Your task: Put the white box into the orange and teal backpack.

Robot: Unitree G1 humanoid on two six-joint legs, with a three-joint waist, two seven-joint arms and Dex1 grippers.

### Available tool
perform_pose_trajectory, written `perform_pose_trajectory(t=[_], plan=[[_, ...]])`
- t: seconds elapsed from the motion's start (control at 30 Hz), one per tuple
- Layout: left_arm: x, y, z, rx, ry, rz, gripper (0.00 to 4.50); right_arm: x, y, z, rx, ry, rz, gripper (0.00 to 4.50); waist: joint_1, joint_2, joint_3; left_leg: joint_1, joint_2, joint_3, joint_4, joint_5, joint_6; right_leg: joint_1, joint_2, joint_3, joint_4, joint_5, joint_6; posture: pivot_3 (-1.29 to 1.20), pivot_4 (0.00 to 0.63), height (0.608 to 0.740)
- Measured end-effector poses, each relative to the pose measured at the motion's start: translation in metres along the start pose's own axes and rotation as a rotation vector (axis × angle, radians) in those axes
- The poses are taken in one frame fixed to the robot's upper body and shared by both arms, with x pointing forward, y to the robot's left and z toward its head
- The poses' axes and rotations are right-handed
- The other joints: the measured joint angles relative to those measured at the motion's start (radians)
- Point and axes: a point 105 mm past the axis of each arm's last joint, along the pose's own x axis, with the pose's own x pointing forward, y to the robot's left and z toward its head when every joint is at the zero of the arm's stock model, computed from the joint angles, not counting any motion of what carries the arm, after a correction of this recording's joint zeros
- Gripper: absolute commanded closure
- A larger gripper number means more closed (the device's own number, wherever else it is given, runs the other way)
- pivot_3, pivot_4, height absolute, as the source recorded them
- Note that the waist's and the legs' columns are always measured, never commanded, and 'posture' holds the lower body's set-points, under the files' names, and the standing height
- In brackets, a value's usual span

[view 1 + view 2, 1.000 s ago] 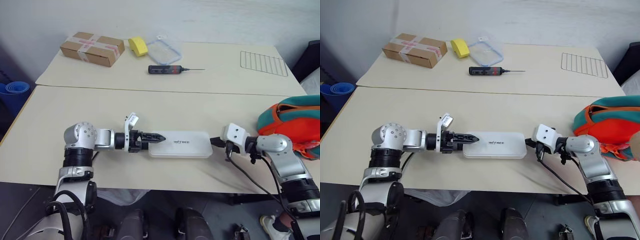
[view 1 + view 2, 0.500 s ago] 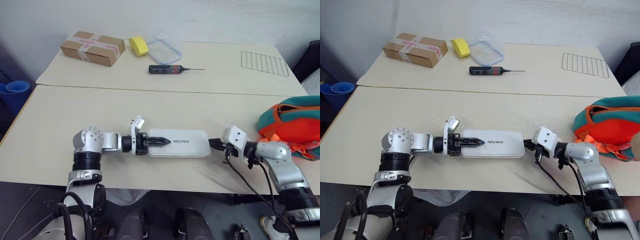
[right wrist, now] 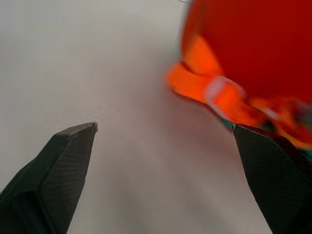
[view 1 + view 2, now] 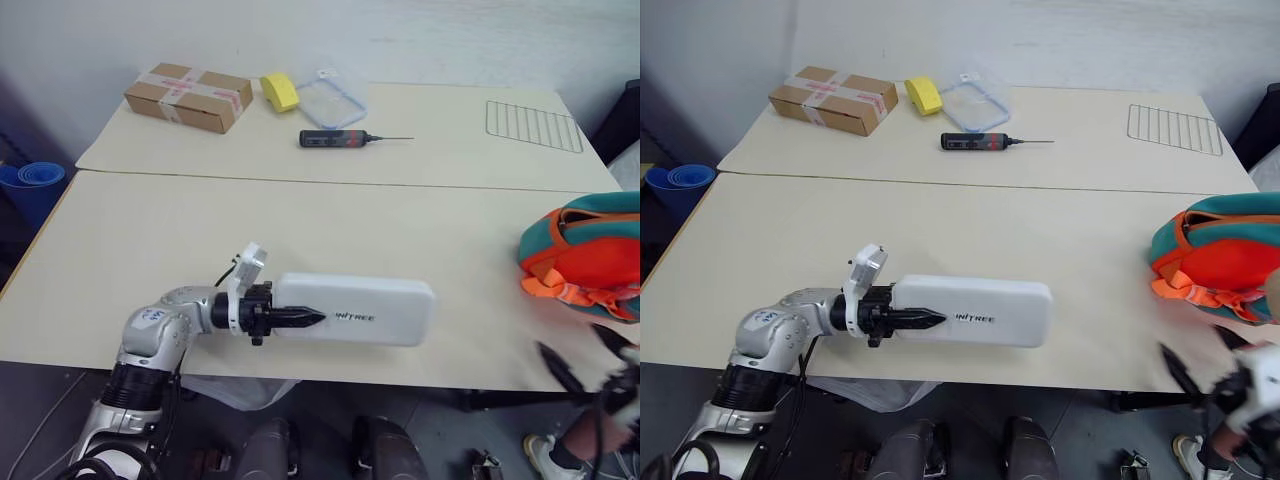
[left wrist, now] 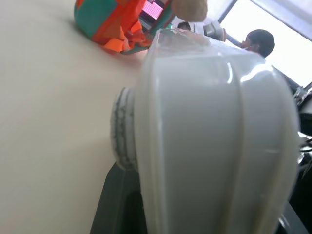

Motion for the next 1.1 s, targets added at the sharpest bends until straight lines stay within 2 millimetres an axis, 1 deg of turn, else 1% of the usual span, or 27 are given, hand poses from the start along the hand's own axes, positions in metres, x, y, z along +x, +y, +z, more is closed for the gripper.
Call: perform_pose_trajectory(t=[0.1, 0.17, 0.2, 0.33, 0.4, 0.5, 0.53, 0.57, 0.6, 0.63, 0.7, 0.77, 0.9, 1.03, 1.1], plan=[[0.004, 0.001, 0.003, 0.044, -0.015, -0.004, 3.31, -0.018, -0.021, -0.015, 0.022, 0.060, -0.090, 0.02, -0.002, 0.000, 0.000, 0.000, 0.000, 0.000, 0.000, 0.000, 0.001, 0.000, 0.000, 0.000, 0.000, 0.000, 0.000, 0.00, 0.150, 0.740], [0.006, 0.001, 0.002, 0.059, -0.009, -0.004, 3.31, -0.021, -0.036, -0.023, 0.033, 0.084, -0.130, 0.02, -0.009, 0.001, 0.000, 0.000, 0.000, 0.000, 0.000, 0.000, 0.002, 0.000, 0.000, 0.000, 0.000, 0.000, 0.000, 0.00, 0.150, 0.740], [0.006, 0.001, 0.001, 0.062, -0.007, -0.003, 3.31, -0.020, -0.043, -0.022, 0.029, 0.082, -0.143, 0.02, -0.013, 0.002, 0.000, 0.000, 0.000, 0.001, 0.000, 0.000, 0.003, 0.000, -0.001, 0.000, 0.000, 0.000, 0.000, 0.00, 0.150, 0.740], [0.008, 0.001, 0.000, 0.063, -0.002, -0.008, 3.31, 0.007, -0.077, -0.005, 0.000, 0.019, -0.163, 0.02, -0.027, 0.004, -0.001, 0.001, 0.000, 0.001, 0.000, 0.003, 0.009, 0.000, 0.000, 0.000, 0.000, 0.000, 0.000, 0.00, 0.150, 0.740], [0.009, 0.001, -0.001, 0.061, 0.003, -0.006, 3.31, 0.025, -0.090, 0.011, -0.023, -0.018, -0.139, 0.02, -0.025, 0.007, -0.002, 0.000, 0.000, 0.000, 0.000, 0.004, 0.009, 0.000, 0.000, -0.001, 0.001, 0.000, 0.000, 0.00, 0.150, 0.740], [0.005, 0.002, -0.003, 0.049, 0.014, 0.013, 3.31, 0.051, -0.093, 0.020, -0.030, -0.035, -0.080, 0.02, -0.023, 0.007, -0.001, 0.000, 0.000, 0.000, 0.000, 0.005, 0.009, 0.000, 0.001, -0.002, 0.001, 0.000, 0.000, 0.00, 0.150, 0.740], [0.002, 0.003, -0.004, 0.041, 0.023, 0.028, 3.31, 0.064, -0.091, 0.022, -0.023, -0.036, -0.042, 0.02, -0.024, 0.007, -0.001, 0.000, 0.000, 0.000, 0.001, 0.005, 0.009, 0.000, 0.001, -0.002, 0.001, 0.000, 0.000, 0.00, 0.150, 0.740], [0.001, 0.003, -0.004, 0.040, 0.025, 0.033, 3.31, 0.069, -0.089, 0.023, -0.022, -0.038, -0.023, 0.02, -0.024, 0.007, -0.001, 0.000, 0.000, 0.000, 0.001, 0.005, 0.009, 0.000, 0.001, -0.002, 0.002, 0.000, 0.000, 0.00, 0.150, 0.740], [-0.002, 0.004, -0.003, 0.039, 0.024, 0.046, 3.31, 0.078, -0.084, 0.024, -0.013, -0.044, 0.017, 0.02, -0.024, 0.007, -0.001, 0.000, 0.000, 0.000, 0.001, 0.005, 0.009, 0.001, 0.001, -0.002, 0.002, 0.000, 0.000, 0.00, 0.150, 0.740], [-0.006, 0.005, -0.002, 0.039, 0.023, 0.061, 3.31, 0.089, -0.075, 0.028, -0.009, -0.055, 0.075, 0.20, -0.024, 0.007, -0.001, 0.000, 0.000, 0.000, 0.001, 0.006, 0.009, 0.001, 0.001, -0.002, 0.002, 0.000, 0.000, 0.00, 0.150, 0.740], [-0.008, 0.005, -0.001, 0.039, 0.017, 0.074, 3.31, 0.100, -0.063, 0.032, -0.012, -0.065, 0.146, 0.62, -0.021, 0.008, -0.001, 0.000, 0.000, 0.000, 0.002, 0.006, 0.010, 0.001, 0.000, -0.003, 0.002, 0.000, 0.000, 0.00, 0.150, 0.740], [-0.009, 0.006, 0.000, 0.037, 0.013, 0.087, 3.31, 0.107, -0.052, 0.040, -0.022, -0.083, 0.205, 1.24, -0.021, 0.008, -0.001, -0.001, 0.000, 0.000, 0.002, 0.006, 0.010, 0.001, 0.000, -0.002, 0.002, 0.000, 0.001, 0.00, 0.150, 0.740], [-0.013, 0.008, 0.001, 0.036, -0.001, 0.117, 3.31, 0.122, -0.017, 0.056, -0.019, -0.151, 0.326, 2.66, -0.023, 0.008, -0.001, -0.001, 0.000, -0.001, 0.002, 0.007, 0.009, 0.001, 0.000, -0.003, 0.001, 0.000, 0.001, 0.00, 0.150, 0.740], [-0.014, 0.007, 0.001, 0.038, -0.008, 0.125, 3.31, 0.129, 0.013, 0.068, -0.008, -0.211, 0.403, 3.97, -0.024, 0.008, -0.001, 0.000, 0.000, -0.001, 0.002, 0.006, 0.009, 0.001, 0.000, -0.003, 0.002, 0.000, 0.001, 0.00, 0.150, 0.740], [-0.016, 0.007, 0.000, 0.036, -0.010, 0.130, 3.31, 0.132, 0.032, 0.078, 0.001, -0.255, 0.439, 4.39, -0.024, 0.008, -0.001, 0.000, 0.000, -0.001, 0.002, 0.006, 0.008, 0.001, 0.000, -0.002, 0.002, 0.000, 0.001, 0.00, 0.150, 0.740]])
